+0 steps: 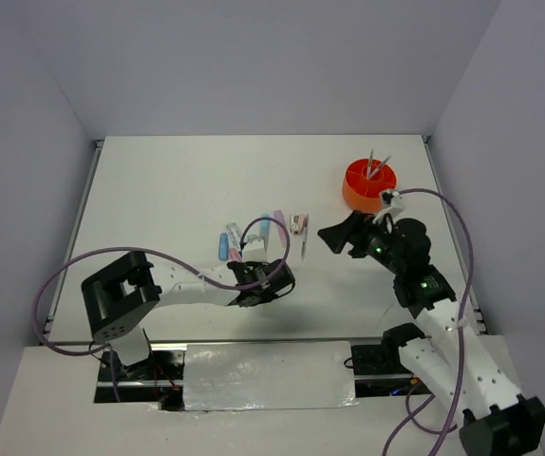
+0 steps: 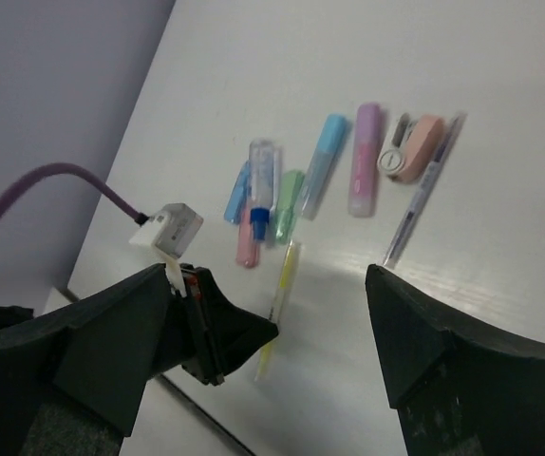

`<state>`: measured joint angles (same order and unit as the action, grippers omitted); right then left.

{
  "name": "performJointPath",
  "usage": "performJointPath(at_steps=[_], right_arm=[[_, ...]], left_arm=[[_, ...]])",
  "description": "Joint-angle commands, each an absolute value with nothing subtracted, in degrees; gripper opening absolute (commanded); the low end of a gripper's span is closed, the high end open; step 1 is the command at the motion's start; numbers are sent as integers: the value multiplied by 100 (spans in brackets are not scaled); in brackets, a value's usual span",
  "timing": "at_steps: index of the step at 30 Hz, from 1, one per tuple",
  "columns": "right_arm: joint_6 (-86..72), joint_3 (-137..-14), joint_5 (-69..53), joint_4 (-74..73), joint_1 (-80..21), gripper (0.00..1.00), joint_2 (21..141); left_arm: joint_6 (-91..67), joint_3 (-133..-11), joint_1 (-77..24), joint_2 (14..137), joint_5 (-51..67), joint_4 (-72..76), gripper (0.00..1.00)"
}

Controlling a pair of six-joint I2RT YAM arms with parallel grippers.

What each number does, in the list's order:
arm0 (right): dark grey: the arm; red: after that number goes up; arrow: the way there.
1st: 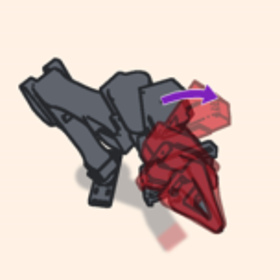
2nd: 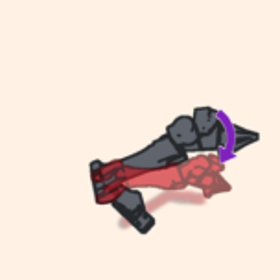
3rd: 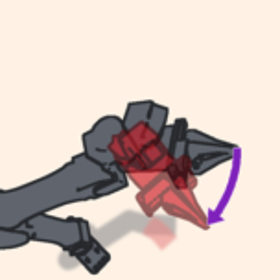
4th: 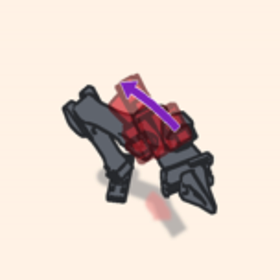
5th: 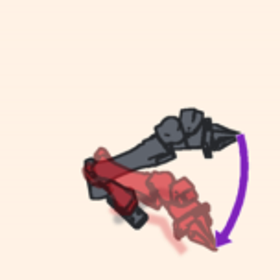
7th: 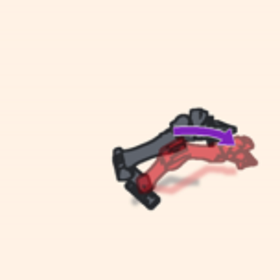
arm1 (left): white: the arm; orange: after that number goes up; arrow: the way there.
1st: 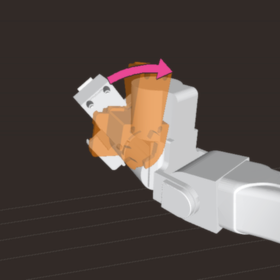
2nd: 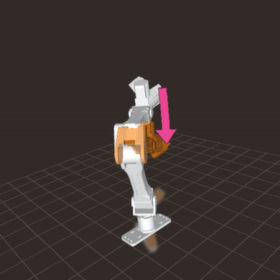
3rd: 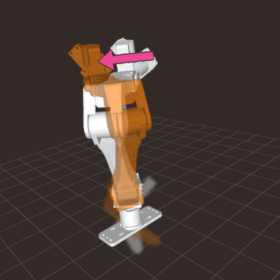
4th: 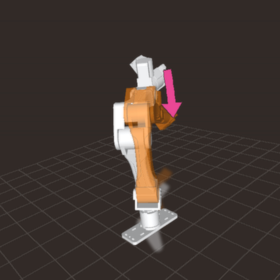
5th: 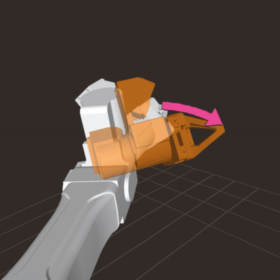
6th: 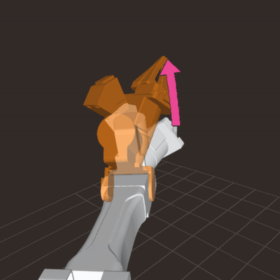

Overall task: Sort the stationery into containers
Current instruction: Pick up the pen from the center of the board.

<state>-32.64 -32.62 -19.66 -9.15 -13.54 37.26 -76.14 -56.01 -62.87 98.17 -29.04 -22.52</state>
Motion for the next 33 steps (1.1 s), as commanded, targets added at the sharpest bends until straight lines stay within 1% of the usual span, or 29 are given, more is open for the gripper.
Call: performJointPath(at_steps=[1, 4, 6, 11, 12, 15, 21, 22, 23, 24, 25, 26, 27, 28, 29, 30, 31, 33], right_arm=[[-3489, -3199, -1514, -46, -2376, 91, 4365], [-3734, -3146, -1012, 429, -3161, 93, 4875], [-3840, -3190, -661, 605, -3461, 93, 5236], [-4034, -3331, -114, 721, -4191, 94, 5800], [-4173, -3340, 269, 729, -4271, 94, 5914], [-4333, -3366, 526, 773, -4473, 93, 6090], [-4447, -3357, 501, 1248, -4684, 85, 6433], [-4447, -3392, 518, 1283, -4685, 79, 6486], [-4421, -3419, 536, 1309, -4685, 76, 6565], [-4421, -3445, 545, 1344, -4685, 69, 6600], [-4403, -3489, 493, 1371, -4685, 44, 6653], [-4386, -3515, 466, 1388, -4667, 26, 6671], [-4403, -3550, 466, 1371, -4684, 13, 6680], [-4403, -3559, 448, 1371, -4685, 0, 6680], [-4377, -3560, 466, 1362, -4693, 0, 6662], [-4351, -3577, 501, 1354, -4685, 0, 6636], [-4229, -3664, 753, 1206, -4658, 0, 6436], [-4035, -3830, 1184, 985, -4545, 0, 6355]], left_arm=[[-6701, -5055, -6486, 9353, -2785, -1463, 0], [-6111, -4774, -6592, 8790, -2935, -847, 0], [-5663, -4589, -6618, 8379, -2927, -172, 0], [-5133, -3842, -6636, 7526, -2883, 1018, 0], [-5046, -3658, -6644, 7419, -2874, 1324, 0], [-4861, -3350, -6645, 7050, -2760, 1722, 0], [-4579, -2927, -6653, 6636, -2462, 2530, 0], [-4553, -2883, -6653, 6592, -2409, 2636, 0], [-4544, -2839, -6653, 6574, -2339, 2750, 0], [-4535, -2795, -6653, 6574, -2312, 2786, 0], [-4535, -2795, -6653, 6574, -2303, 2786, 0], [-4518, -2812, -6662, 6574, -2329, 2708, 0], [-4500, -2812, -6662, 6557, -2355, 2672, 1], [-4500, -2830, -6653, 6548, -2399, 2611, 5], [-4483, -2856, -6653, 6504, -2521, 2480, 27], [-4474, -2856, -6653, 6478, -2592, 2426, 56], [-4630, -2935, -6645, 6434, -2845, 2078, 99], [-4746, -3093, -6645, 6407, -3005, 1611, 99]])
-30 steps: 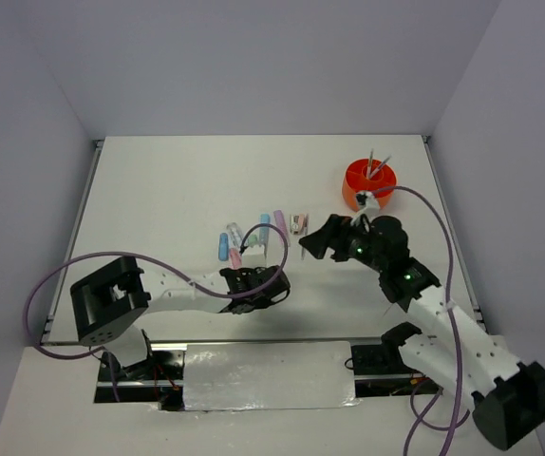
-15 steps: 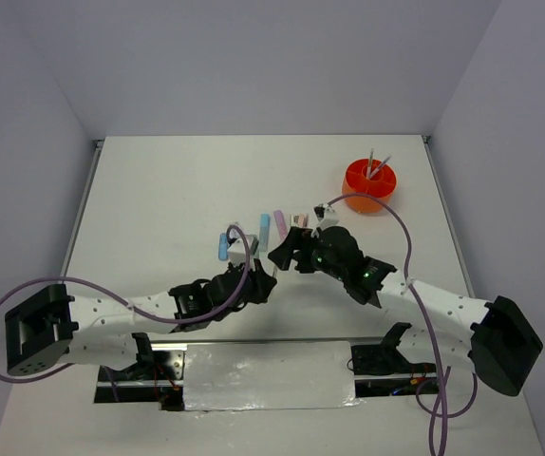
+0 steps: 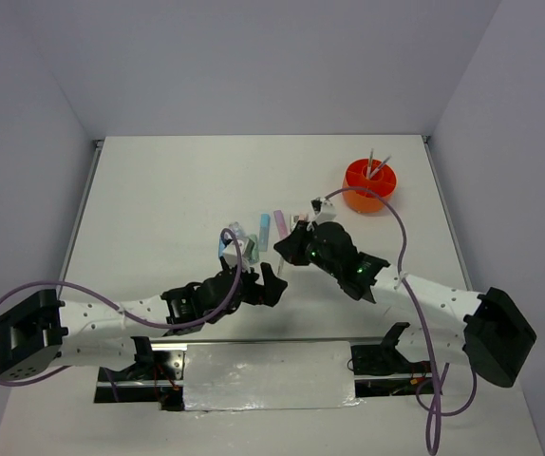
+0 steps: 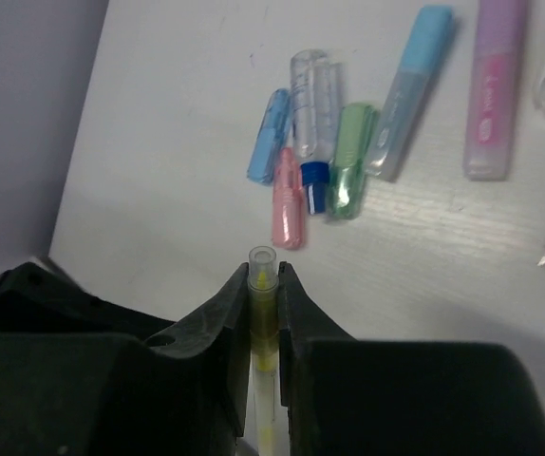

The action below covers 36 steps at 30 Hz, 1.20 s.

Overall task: Sort the stationery into containers
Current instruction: Pick up the pen from the center of the board, then place the pen in the storage box.

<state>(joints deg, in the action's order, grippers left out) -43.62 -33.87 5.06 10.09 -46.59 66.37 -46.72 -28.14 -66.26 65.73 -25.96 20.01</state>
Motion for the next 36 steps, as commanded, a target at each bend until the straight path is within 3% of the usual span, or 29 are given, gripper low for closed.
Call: performJointPath(at_steps=[1, 5, 8, 15, 21, 31, 36], right_arm=[[-3695, -3936, 1430, 906, -4492, 0, 6137], [-2359, -4446, 3510, 1349, -3809, 0, 5810], [-1452, -4658, 3805, 2370, -3096, 0, 6080], [237, -5115, 3842, 4970, -1453, 0, 7636], [35, -5799, 3033, 5203, -678, 0, 8718], [44, -6003, 2909, 5264, -580, 0, 9606], [18, -5714, 2988, 5353, -571, 8, 9589]], left_arm=[[-4877, -3207, -6645, 6399, -3067, 1321, 99], [-5729, -4189, -6645, 6504, -3585, -1537, 99], [-5801, -4465, -6645, 6373, -3560, -2257, 99], [-5406, -3974, -6645, 5608, -2892, -1856, 99], [-5011, -3972, -6645, 5537, -2761, -1670, 99], [-4588, -4535, -6636, 5906, -2900, -1714, 99], [-4605, -4807, -6601, 6134, -2962, -1802, 99]])
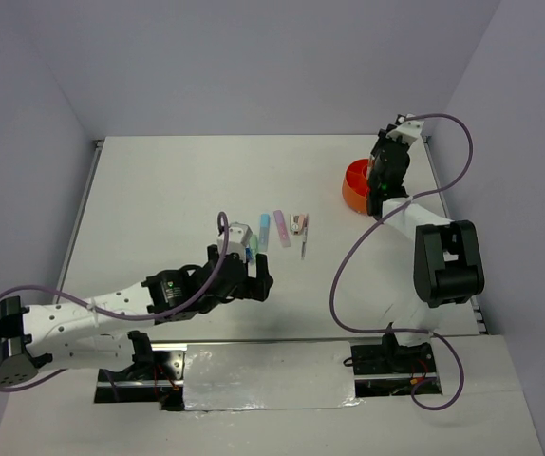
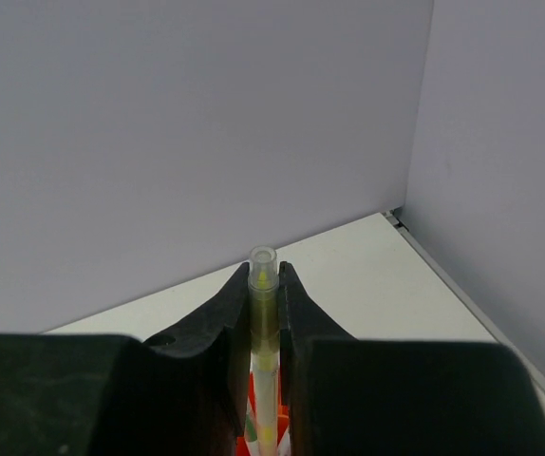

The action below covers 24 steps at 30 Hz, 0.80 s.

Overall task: Sort the stationery into containers
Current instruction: Place the pen in the storage box, then pick up the pen from the center of the board.

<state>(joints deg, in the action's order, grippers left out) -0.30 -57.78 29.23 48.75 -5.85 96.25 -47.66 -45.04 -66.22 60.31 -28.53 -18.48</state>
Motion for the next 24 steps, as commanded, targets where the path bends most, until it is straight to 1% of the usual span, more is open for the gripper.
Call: performJointPath(at_steps=[1, 3, 4, 5, 7, 8, 10, 12, 15, 16, 18, 19, 20, 21, 22, 23, 24], right_arm=[[-165, -5695, 3006, 5318, -563, 9, 9563], [-237, -5669, 2953, 5160, -536, 14, 9554], [-281, -5669, 2875, 4994, -519, 22, 9554], [-316, -5678, 2804, 4914, -492, 40, 9554], [-430, -5669, 2594, 4695, -448, 55, 9528], [-457, -5660, 2575, 4641, -448, 66, 9510], [-510, -5625, 2506, 4562, -448, 78, 9370], [-553, -5642, 2426, 4343, -440, 81, 9124], [-554, -5843, 2321, 3984, -440, 83, 8737], [-510, -5914, 2303, 3825, -448, 83, 8536], [-667, -6003, 2311, 3308, -448, 83, 8246], [-903, -6003, 2303, 3122, -448, 84, 7887], [-1018, -5986, 2285, 2920, -448, 84, 7675], [-1159, -5968, 2276, 2387, -448, 84, 7473], [-1360, -5985, 2302, 1990, -448, 84, 7062], [-1937, -6038, 2616, 1543, -448, 85, 6884], [-2334, -6134, 2663, 329, -440, 86, 6751]], left_arm=[[-4605, -4834, -6574, 6161, -2962, -1810, 99], [-4597, -4913, -6531, 6222, -2944, -1802, 99], [-4605, -4948, -6504, 6257, -2953, -1810, 99], [-4588, -4966, -6478, 6336, -2910, -1776, 99], [-4544, -4983, -6329, 6442, -2839, -1714, 99], [-4492, -4975, -6267, 6564, -2700, -1505, 99], [-4368, -4948, -6004, 6818, -2567, -1284, 99], [-4281, -5062, -5766, 7047, -2374, -1038, 99], [-4166, -5413, -5608, 7671, -2312, -879, 99], [-4123, -5527, -5581, 8056, -2320, -827, 99], [-3982, -5992, -5572, 8523, -2242, -712, 99], [-3921, -6220, -5564, 9082, -2198, -738, 99], [-3920, -6788, -5563, 9366, -2162, -982, 99], [-3946, -7090, -5555, 9674, -2162, -1150, 99], [-3990, -7406, -5555, 10251, -2214, -1343, 99], [-4103, -7966, -5546, 10509, -2284, -1536, 98], [-4157, -8224, -5537, 10773, -2337, -1843, 96]])
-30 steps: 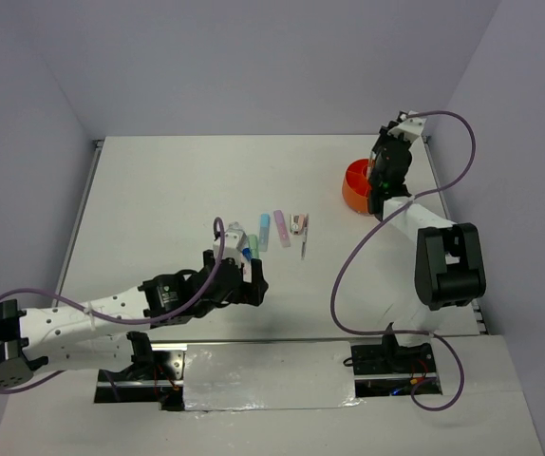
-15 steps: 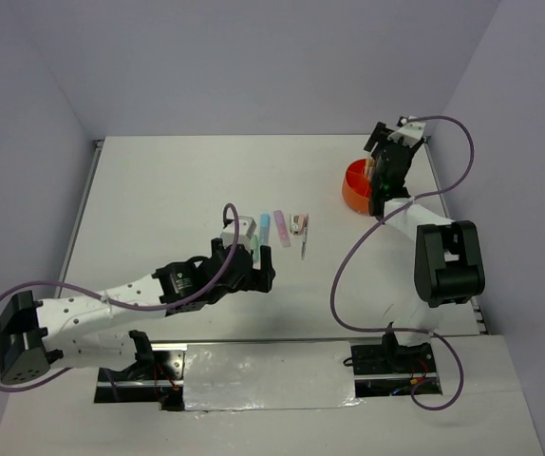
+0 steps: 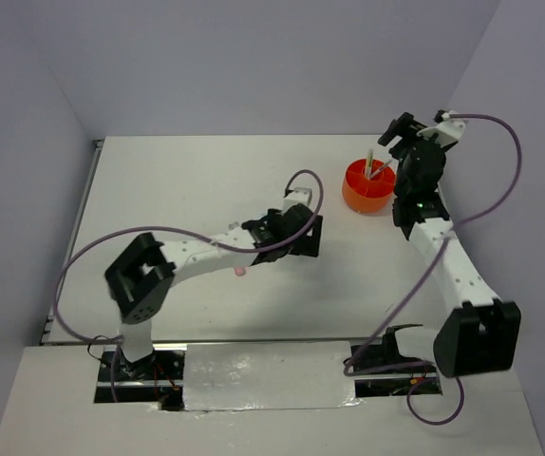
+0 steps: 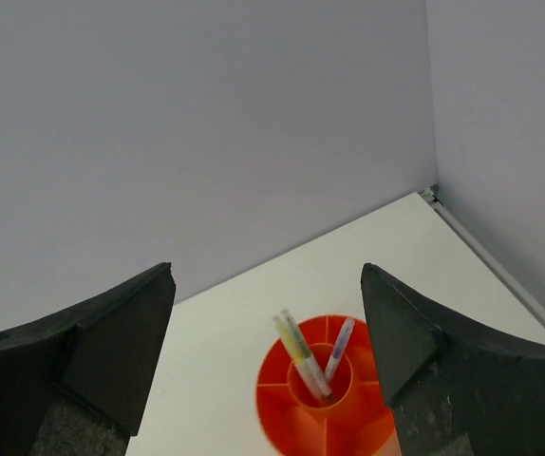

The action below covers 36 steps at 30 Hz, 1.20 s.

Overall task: Sort the stationery into containers
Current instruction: Pick up the pen from the center of the board.

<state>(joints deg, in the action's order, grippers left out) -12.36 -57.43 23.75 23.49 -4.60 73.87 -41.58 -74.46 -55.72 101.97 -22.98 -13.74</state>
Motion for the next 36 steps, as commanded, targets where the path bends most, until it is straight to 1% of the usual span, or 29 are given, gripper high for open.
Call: performJointPath(at_steps=[1, 2, 3, 5, 6, 7, 9, 10, 12, 14, 16, 17, 19, 20, 21, 22, 27, 28, 29, 32, 35, 36], right_arm=[[-2564, -6248, 2593, -58, -448, 86, 6515], [-2679, -6223, 2288, -375, -466, 86, 6382], [-2776, -6049, 2111, -796, -466, 86, 6259], [-2926, -5706, 1768, -905, -483, 86, 5794], [-3014, -5513, 1436, -844, -492, 86, 5635], [-3067, -5128, 1276, -774, -510, 86, 5329], [-3041, -4870, 959, -825, -501, 85, 5107], [-3032, -4756, 923, -896, -518, 85, 4950], [-2988, -4606, 835, -1010, -536, 84, 4782], [-2953, -4527, 704, -1037, -545, 84, 4527], [-2936, -4465, 633, -1090, -545, 84, 4317], [-2927, -4456, 607, -1107, -554, 84, 4263], [-2883, -4491, 571, -1186, -545, 84, 4167], [-2848, -4509, 528, -1213, -554, 84, 4157], [-2822, -4561, 501, -1282, -554, 84, 4157], [-2804, -4579, 475, -1318, -554, 84, 4166], [-2821, -4632, 194, -1354, -545, 85, 4140], [-2839, -4623, 141, -1345, -536, 85, 4114], [-2856, -4597, 62, -1319, -536, 85, 4105], [-2856, -4421, -517, -1021, -536, 89, 4201], [-2953, -4220, -922, -888, -536, 98, 4543], [-3075, -4149, -1045, -835, -527, 98, 4657]], left_arm=[[-4227, -8496, -5520, 11271, -2381, -2028, 95], [-4306, -9012, -5493, 11503, -2399, -2187, 93], [-4315, -9244, -5484, 11731, -2356, -2319, 90], [-4307, -9840, -5484, 12277, -2399, -2715, 85], [-4298, -9957, -5476, 12426, -2391, -2777, 81], [-4324, -10062, -5467, 12619, -2417, -2908, 80], [-4394, -10221, -5441, 12761, -2408, -2997, 75], [-4412, -10230, -5440, 12831, -2382, -2997, 75], [-4395, -10265, -5432, 12911, -2338, -2909, 74], [-4333, -10431, -5414, 13060, -2329, -2961, 69], [-4307, -10564, -5405, 13253, -2320, -3041, 69], [-4289, -10669, -5397, 13297, -2286, -3085, 64], [-4289, -10714, -5405, 13411, -2259, -3155, 60], [-4315, -10714, -5405, 13430, -2233, -3181, 59], [-4333, -10696, -5414, 13430, -2215, -3225, 52], [-4359, -10653, -5414, 13412, -2197, -3234, 49], [-4430, -10178, -5423, 13298, -1996, -3199, 37], [-4377, -10056, -5449, 13272, -1891, -3182, 32], [-4360, -9985, -5484, 13254, -1881, -3190, 18], [-4263, -9520, -5616, 13035, -1688, -2910, 0], [-4175, -8800, -5686, 12544, -1310, -2182, 0], [-4166, -8580, -5695, 12185, -1231, -1945, 0]])
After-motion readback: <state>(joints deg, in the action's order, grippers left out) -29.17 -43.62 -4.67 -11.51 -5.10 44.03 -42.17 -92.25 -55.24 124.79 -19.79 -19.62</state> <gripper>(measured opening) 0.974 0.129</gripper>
